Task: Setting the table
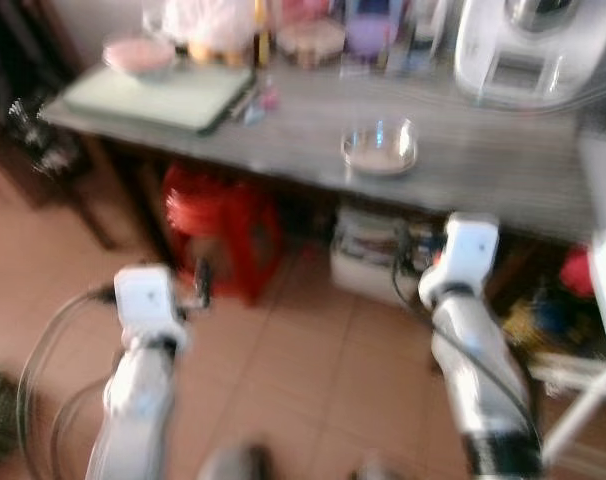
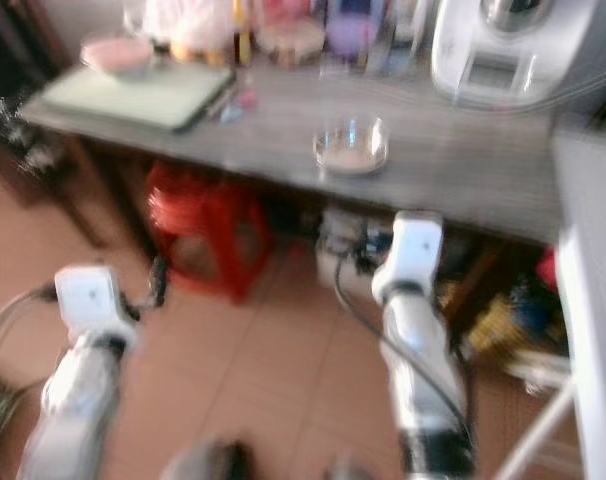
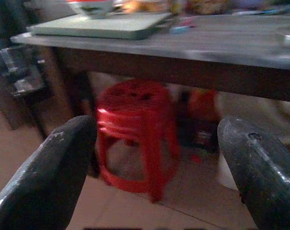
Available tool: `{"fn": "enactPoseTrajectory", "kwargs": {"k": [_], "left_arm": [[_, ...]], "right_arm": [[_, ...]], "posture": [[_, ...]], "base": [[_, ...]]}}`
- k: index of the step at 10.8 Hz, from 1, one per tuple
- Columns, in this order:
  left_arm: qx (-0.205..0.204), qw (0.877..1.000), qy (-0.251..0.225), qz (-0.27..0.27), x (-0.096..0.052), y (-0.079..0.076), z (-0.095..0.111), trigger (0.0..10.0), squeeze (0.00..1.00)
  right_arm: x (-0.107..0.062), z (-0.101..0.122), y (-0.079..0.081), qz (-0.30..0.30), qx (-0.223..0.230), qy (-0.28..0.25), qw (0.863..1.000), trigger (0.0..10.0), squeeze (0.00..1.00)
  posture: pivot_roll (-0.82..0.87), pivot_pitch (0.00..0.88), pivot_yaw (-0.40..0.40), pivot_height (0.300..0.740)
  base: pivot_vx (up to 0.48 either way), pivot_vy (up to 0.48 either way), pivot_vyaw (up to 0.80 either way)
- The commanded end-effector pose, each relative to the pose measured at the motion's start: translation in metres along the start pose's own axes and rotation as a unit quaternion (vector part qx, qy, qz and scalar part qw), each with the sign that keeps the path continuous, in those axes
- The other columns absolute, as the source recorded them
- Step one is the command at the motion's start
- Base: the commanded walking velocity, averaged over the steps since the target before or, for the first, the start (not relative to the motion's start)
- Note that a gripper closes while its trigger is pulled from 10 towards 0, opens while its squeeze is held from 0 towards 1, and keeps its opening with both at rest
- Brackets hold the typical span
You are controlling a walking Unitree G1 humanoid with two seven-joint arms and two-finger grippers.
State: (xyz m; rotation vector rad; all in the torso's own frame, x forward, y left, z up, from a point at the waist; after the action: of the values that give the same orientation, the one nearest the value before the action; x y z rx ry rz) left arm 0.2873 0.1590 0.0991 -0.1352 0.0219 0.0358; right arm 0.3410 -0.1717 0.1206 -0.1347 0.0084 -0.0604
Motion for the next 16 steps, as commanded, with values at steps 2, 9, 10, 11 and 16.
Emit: {"fn": "enactPoseTrajectory", "kwargs": {"k": [2,9,10,11,16], "left_arm": [[0.010,1.000,-0.005,0.009,-0.001,0.008,0.004,10.0,0.00],[0.001,1.000,0.000,-0.011,-0.022,0.008,0.004,10.0,0.00],[0.000,1.000,0.000,-0.019,-0.021,0.005,0.003,10.0,0.00],[-0.003,1.000,-0.001,-0.023,-0.020,0.003,0.004,10.0,0.00],[-0.010,0.999,-0.002,-0.035,-0.017,-0.002,0.006,10.0,0.00]], "right_arm": [[-0.003,0.005,0.000,0.010,-0.009,-0.019,1.000,10.0,0.00],[-0.039,-0.014,-0.014,0.036,-0.057,-0.016,0.998,10.0,0.00],[-0.035,-0.011,-0.009,0.041,-0.056,-0.022,0.997,10.0,0.00],[-0.031,-0.005,-0.006,0.044,-0.051,-0.028,0.997,10.0,0.00],[-0.019,0.008,0.002,0.052,-0.037,-0.044,0.997,10.0,0.00]], "posture": [[0.03,0.070,0.029,0.740],[0.02,0.116,0.032,0.740],[0.02,0.103,0.028,0.740],[0.02,0.095,0.022,0.740],[0.01,0.104,0.023,0.740]], "base": [[-0.274,0.000,0.00],[0.000,0.000,-0.23],[0.000,0.000,-0.80],[0.000,-0.307,-0.80],[0.000,-0.223,-0.27]]}}
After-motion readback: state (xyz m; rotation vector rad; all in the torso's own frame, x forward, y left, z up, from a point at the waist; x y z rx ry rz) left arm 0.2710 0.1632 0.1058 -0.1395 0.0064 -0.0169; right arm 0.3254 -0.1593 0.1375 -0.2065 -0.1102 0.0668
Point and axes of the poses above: a point about 5 cm out from each wrist's last joint towards the gripper, its own x axis pointing out of the wrist towards the gripper, its own z axis along the axis of the wrist's last joint, y = z × x, the point moved 5 cm from there along x, pointing out of the wrist towards the gripper, and after that the axes turned 7 degrees about -x, right-handed, at the moved point
